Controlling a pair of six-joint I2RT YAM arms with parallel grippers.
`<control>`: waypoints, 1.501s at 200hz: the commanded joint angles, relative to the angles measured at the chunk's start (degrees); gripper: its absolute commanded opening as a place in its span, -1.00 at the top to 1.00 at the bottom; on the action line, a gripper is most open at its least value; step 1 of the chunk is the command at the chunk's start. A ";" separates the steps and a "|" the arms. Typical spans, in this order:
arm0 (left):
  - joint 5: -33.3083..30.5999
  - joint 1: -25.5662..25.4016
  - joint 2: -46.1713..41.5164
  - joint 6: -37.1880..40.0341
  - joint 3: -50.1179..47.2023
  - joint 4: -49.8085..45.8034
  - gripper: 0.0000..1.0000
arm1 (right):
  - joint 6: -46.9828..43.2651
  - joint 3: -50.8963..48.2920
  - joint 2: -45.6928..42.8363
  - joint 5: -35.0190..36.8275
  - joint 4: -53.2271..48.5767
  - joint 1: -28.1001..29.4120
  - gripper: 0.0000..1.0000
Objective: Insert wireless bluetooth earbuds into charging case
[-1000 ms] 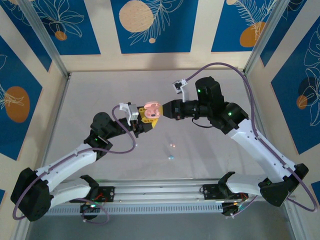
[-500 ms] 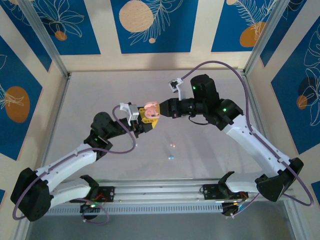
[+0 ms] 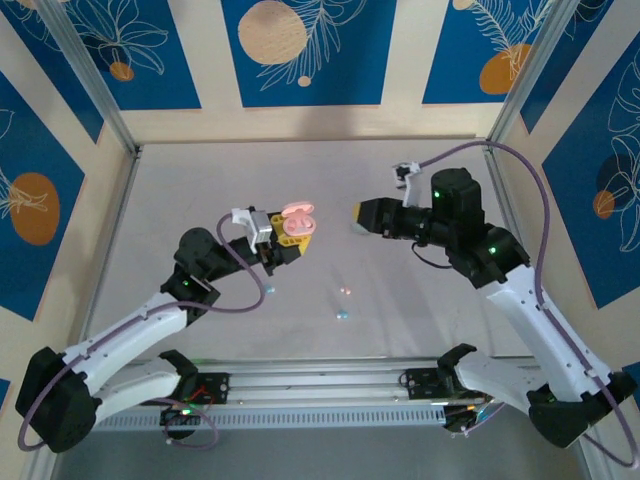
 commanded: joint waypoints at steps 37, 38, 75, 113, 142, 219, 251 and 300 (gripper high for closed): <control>-1.71 -0.62 -3.17 1.54 -0.87 -0.90 0.47 | 8.97 -14.73 14.40 -2.89 -4.03 -1.98 0.17; -1.74 -0.58 -3.18 1.54 -0.88 -0.90 0.47 | 9.00 -14.80 14.71 -2.77 -3.94 -1.82 0.17; -1.84 -0.57 -4.30 1.58 -0.88 -2.01 0.47 | 5.74 -14.49 26.63 1.16 -4.03 1.92 0.11; -2.29 -0.61 -4.93 2.20 -0.80 -3.04 0.47 | 5.97 -12.85 32.47 -1.71 -1.56 4.32 0.13; -2.21 -0.55 -4.32 2.07 -0.62 -2.80 0.47 | 6.80 -9.86 36.00 -1.78 -2.43 7.36 0.13; -1.85 -0.55 -3.79 2.42 -0.03 -3.37 0.47 | 7.49 -6.87 41.25 3.96 -6.12 11.73 0.11; -1.71 -0.59 -3.34 2.24 0.14 -3.19 0.47 | 7.79 -7.31 41.46 6.06 -6.05 11.95 0.11; -1.53 -0.54 -2.83 2.16 0.50 -3.09 0.47 | 8.20 -8.01 42.15 7.71 -5.40 11.98 0.10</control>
